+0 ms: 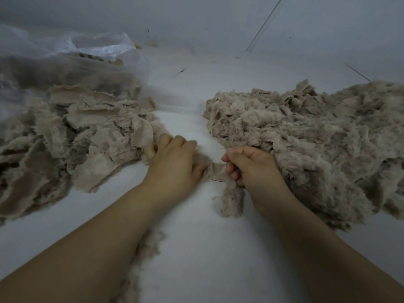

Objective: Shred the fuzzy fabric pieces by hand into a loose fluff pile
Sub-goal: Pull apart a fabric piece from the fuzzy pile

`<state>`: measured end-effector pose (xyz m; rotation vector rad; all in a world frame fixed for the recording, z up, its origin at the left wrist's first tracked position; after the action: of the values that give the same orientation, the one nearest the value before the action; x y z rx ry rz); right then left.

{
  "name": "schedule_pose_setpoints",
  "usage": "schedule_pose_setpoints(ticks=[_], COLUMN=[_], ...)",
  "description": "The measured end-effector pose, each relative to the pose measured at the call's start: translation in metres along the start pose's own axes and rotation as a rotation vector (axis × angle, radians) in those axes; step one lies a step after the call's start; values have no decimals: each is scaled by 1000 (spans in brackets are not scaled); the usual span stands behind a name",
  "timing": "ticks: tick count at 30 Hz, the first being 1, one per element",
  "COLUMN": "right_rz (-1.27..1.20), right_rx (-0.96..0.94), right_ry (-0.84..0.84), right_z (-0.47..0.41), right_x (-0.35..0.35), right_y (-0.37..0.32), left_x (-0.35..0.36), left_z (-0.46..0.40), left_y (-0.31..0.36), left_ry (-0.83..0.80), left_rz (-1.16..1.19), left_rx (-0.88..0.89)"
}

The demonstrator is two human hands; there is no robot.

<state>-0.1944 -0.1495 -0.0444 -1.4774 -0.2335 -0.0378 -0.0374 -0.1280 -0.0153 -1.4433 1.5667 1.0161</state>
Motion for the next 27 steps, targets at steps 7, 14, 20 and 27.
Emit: schedule_pose_setpoints(ticks=[7, 14, 20, 27], right_rz=[39, -1, -46, 10], right_rx=[-23, -109, -24, -17], right_ry=[-10, -168, -82, -77], right_z=[2, 10, 6, 5], right_x=[2, 20, 9, 8], right_y=[-1, -11, -6, -6], left_x=[-11, -2, 11, 13], left_z=[1, 10, 7, 7], left_y=[-9, -4, -8, -20], left_ry=[147, 45, -35, -114], left_rz=[415, 1280, 1322, 1467], left_rx=[-132, -361, -351, -295])
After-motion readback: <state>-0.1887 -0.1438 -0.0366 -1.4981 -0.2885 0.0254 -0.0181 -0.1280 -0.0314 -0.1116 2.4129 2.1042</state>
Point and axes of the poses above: each hand's wrist, its own z-axis away from the middle knuckle, its own x-axis out of the palm, y = z × x, the point moved 8 cm from there along -z, towards the middle knuckle, and after that the axes turned 10 degrees about -z, right-handed, at the moved point
